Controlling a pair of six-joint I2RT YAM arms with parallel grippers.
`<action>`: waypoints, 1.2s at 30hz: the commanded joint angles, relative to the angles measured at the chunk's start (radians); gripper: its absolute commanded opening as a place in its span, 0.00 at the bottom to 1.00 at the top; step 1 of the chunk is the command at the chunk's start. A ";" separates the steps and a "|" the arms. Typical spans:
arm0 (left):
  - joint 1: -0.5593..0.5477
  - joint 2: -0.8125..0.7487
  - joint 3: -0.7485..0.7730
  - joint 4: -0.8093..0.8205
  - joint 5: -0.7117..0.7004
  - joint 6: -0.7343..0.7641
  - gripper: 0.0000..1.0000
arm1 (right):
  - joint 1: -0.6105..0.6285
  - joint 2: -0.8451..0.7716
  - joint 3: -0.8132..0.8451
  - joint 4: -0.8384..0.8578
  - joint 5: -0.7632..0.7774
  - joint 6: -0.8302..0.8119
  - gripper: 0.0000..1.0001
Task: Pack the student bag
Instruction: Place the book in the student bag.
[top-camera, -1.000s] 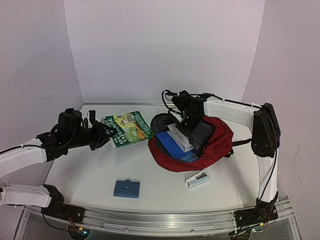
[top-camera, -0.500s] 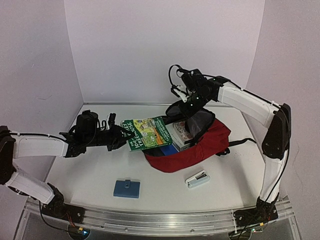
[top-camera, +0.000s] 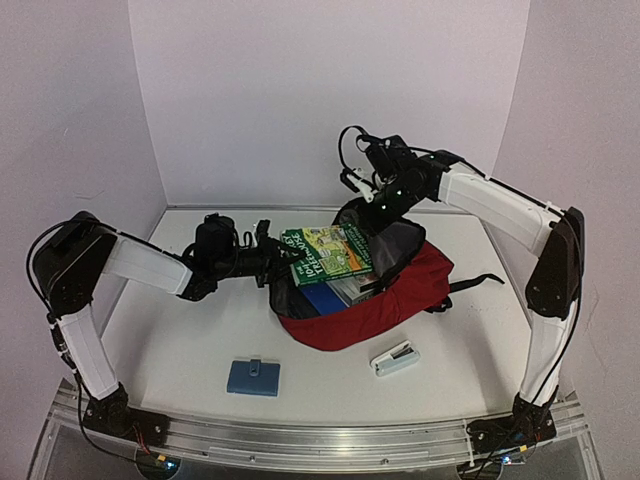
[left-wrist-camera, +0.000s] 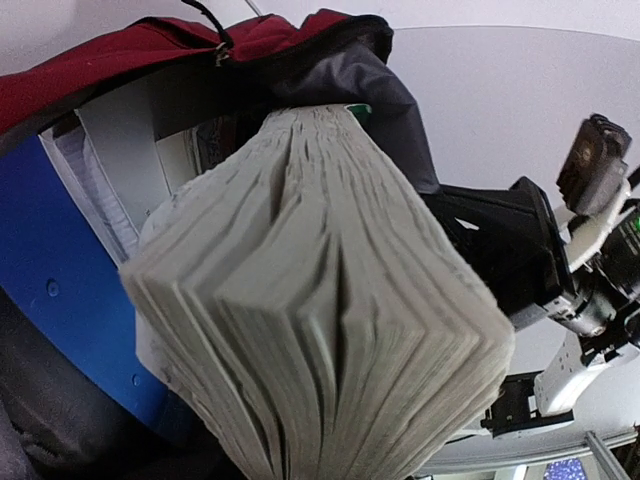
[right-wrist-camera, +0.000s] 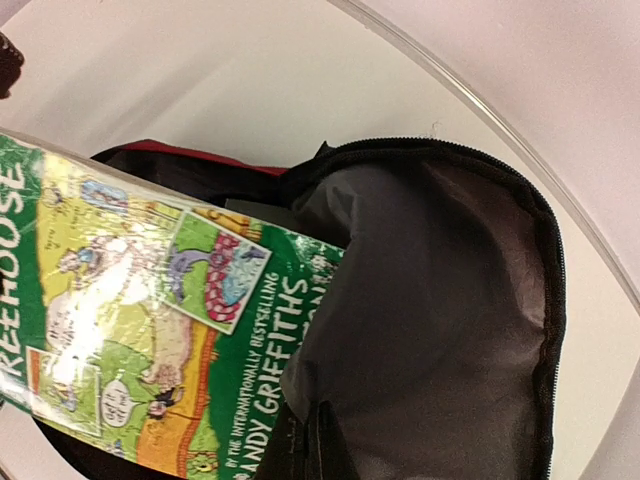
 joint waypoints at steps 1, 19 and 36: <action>-0.029 0.088 0.128 0.123 -0.054 -0.065 0.00 | 0.016 -0.074 0.007 0.045 -0.077 0.015 0.00; -0.152 0.245 0.490 -0.364 -0.274 0.074 0.40 | 0.017 -0.082 -0.033 0.050 -0.113 0.024 0.00; -0.185 0.184 0.442 -0.466 -0.308 0.148 0.34 | 0.016 -0.093 -0.063 0.061 -0.137 0.020 0.00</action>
